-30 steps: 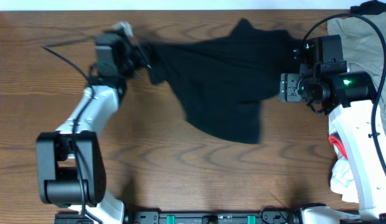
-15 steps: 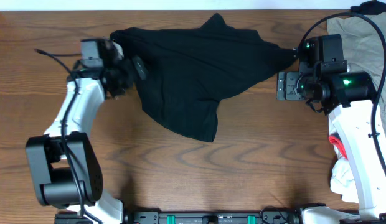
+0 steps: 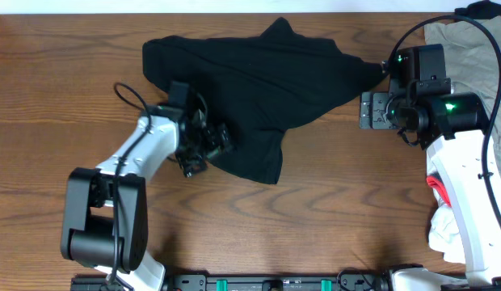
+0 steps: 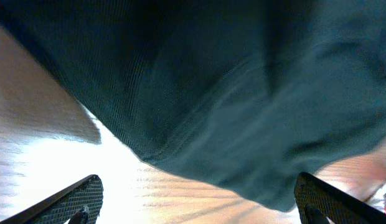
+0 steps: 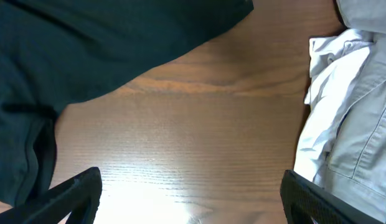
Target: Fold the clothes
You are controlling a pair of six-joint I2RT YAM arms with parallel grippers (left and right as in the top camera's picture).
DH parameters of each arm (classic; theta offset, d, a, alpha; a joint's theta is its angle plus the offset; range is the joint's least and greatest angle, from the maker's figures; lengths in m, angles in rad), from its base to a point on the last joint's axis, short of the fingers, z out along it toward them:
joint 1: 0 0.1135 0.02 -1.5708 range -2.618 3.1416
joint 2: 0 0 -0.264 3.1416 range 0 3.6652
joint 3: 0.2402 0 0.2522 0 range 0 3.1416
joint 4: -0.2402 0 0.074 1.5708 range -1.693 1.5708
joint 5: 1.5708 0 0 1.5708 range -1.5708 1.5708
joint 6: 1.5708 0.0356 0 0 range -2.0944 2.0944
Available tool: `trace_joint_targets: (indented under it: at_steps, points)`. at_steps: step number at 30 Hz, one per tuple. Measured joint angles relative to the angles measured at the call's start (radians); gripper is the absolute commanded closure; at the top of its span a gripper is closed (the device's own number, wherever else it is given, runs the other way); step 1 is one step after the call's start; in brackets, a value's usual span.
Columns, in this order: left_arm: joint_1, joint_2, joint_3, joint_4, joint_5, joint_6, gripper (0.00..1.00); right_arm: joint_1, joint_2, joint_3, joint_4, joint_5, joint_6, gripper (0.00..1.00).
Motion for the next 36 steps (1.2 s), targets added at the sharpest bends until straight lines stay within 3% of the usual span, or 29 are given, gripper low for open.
trace_joint_targets:
  at_steps: [6,8,10,12,13,18,22,24,27,31,36]
  points:
    - [-0.015,-0.021,-0.090,0.223,0.007,-0.084,0.03,0.000,0.000,0.000,-0.006,0.000,0.000,0.12]
    - [-0.018,-0.023,-0.106,0.311,0.004,-0.101,0.21,0.000,0.000,0.000,-0.006,0.001,-0.001,0.12]
    - [-0.020,-0.020,-0.120,0.359,-0.008,-0.106,0.48,0.000,0.000,0.000,-0.006,0.000,-0.001,0.13]
    - [-0.020,-0.014,-0.132,0.372,-0.020,-0.106,0.86,0.000,0.000,0.000,-0.007,0.001,-0.001,0.14]
    - [-0.020,-0.012,-0.135,0.373,-0.023,-0.107,0.94,0.000,0.000,0.000,-0.008,0.001,-0.002,0.16]
    - [-0.020,-0.009,-0.142,0.362,-0.026,-0.107,0.94,0.000,0.000,0.000,-0.010,0.001,-0.003,0.18]
    - [-0.020,-0.016,-0.143,0.275,-0.026,-0.094,0.94,-0.002,0.000,0.000,0.021,0.003,-0.010,0.27]
    - [-0.018,-0.042,-0.143,0.231,-0.026,-0.077,0.94,-0.008,0.004,0.000,0.033,0.003,-0.012,0.26]
    - [-0.002,-0.152,-0.146,0.170,-0.028,-0.036,0.94,-0.036,0.036,0.000,0.055,0.000,-0.014,0.19]
    - [0.057,-0.384,-0.146,0.150,-0.090,0.011,0.94,-0.069,0.126,-0.001,0.108,-0.018,-0.037,0.17]
    - [0.124,-0.554,-0.146,0.107,-0.186,0.034,0.94,-0.072,0.234,-0.001,0.169,-0.042,-0.051,0.14]
